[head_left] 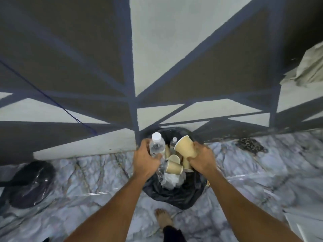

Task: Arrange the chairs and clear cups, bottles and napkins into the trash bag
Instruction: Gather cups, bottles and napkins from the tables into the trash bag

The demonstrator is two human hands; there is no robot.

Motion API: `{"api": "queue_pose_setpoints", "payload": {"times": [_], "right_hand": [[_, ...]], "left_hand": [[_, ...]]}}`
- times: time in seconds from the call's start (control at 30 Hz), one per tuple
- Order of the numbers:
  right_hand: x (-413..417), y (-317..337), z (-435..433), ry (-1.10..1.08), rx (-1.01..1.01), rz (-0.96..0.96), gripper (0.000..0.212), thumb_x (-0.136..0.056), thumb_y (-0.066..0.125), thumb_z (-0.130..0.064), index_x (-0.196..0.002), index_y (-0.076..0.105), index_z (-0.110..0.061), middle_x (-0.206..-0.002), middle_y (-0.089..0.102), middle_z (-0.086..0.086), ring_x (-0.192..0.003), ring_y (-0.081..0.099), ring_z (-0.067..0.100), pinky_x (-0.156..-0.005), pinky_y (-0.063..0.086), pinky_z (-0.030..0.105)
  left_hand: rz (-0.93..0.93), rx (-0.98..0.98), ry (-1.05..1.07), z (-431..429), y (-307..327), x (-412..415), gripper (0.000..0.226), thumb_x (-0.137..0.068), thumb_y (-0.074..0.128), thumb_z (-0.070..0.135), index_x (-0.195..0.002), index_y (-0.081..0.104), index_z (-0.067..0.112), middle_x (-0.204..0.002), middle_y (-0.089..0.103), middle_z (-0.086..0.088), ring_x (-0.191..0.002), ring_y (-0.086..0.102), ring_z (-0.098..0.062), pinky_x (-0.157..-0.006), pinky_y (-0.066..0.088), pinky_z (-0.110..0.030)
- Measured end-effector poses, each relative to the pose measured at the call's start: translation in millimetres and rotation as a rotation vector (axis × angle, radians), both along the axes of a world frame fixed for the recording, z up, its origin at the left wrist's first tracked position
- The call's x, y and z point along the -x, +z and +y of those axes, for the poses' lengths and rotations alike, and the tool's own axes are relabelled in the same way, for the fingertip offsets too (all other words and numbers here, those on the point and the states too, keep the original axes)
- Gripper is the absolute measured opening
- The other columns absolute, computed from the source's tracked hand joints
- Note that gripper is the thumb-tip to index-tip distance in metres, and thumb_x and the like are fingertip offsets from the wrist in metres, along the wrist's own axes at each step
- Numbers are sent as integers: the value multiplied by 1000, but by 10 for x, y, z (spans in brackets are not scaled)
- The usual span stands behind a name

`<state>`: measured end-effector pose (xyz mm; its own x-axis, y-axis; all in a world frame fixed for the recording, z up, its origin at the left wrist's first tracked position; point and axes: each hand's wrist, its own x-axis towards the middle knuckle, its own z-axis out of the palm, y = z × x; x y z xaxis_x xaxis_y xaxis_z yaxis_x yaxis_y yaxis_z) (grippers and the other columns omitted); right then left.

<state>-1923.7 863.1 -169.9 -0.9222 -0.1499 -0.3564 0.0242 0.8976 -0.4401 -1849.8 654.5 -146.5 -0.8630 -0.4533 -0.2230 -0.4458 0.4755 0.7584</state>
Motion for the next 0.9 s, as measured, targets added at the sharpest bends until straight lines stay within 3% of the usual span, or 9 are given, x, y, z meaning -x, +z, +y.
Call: {"api": "queue_pose_setpoints", "payload": {"times": [0.33,0.4,0.47,0.57,0.8,0.9], "right_hand": [[221,-243,-32,-5,-12,-58,56,-68,76,-31,-119,56,-19,-107,69,8,-97,65,30,-74,47,30],[224,-289,-30,-19,2,-93,60,-68,76,-29,-123,55,-18,-112,68,9,-103,63,30,-79,50,32],[209,-319,-18,-15,-38,-168,74,-71,76,-30,-139,47,-17,-127,63,9,-117,58,30,-91,50,37],[171,-330,5,-21,-86,-252,85,-74,75,-31,-150,36,-19,-140,53,8,-129,50,28,-100,47,39],[137,-151,-137,-22,6,-208,66,-75,67,-14,-139,51,-15,-131,60,13,-120,57,30,-97,50,38],[78,-58,-269,9,55,-189,65,-76,68,-18,-139,53,-17,-129,60,11,-116,59,29,-94,52,36]], "left_hand": [[-104,16,-24,20,-251,364,51,-64,78,25,-108,54,35,-98,71,7,-89,67,-20,-81,58,-39],[-127,-11,-56,47,-271,380,46,-69,79,17,-107,57,28,-98,69,5,-88,66,-19,-81,57,-35],[-195,-30,-104,74,-310,354,36,-71,79,15,-101,60,23,-96,67,6,-87,65,-17,-80,57,-33],[-271,-24,-172,86,-368,250,21,-66,72,18,-83,61,24,-84,66,5,-78,67,-20,-71,60,-41],[-240,-37,-102,-30,-272,108,23,-68,74,14,-83,63,26,-79,66,6,-75,66,-16,-73,59,-39],[-218,-32,-62,-122,-145,12,23,-72,77,11,-86,64,24,-83,66,7,-80,65,-14,-78,59,-37]]}}
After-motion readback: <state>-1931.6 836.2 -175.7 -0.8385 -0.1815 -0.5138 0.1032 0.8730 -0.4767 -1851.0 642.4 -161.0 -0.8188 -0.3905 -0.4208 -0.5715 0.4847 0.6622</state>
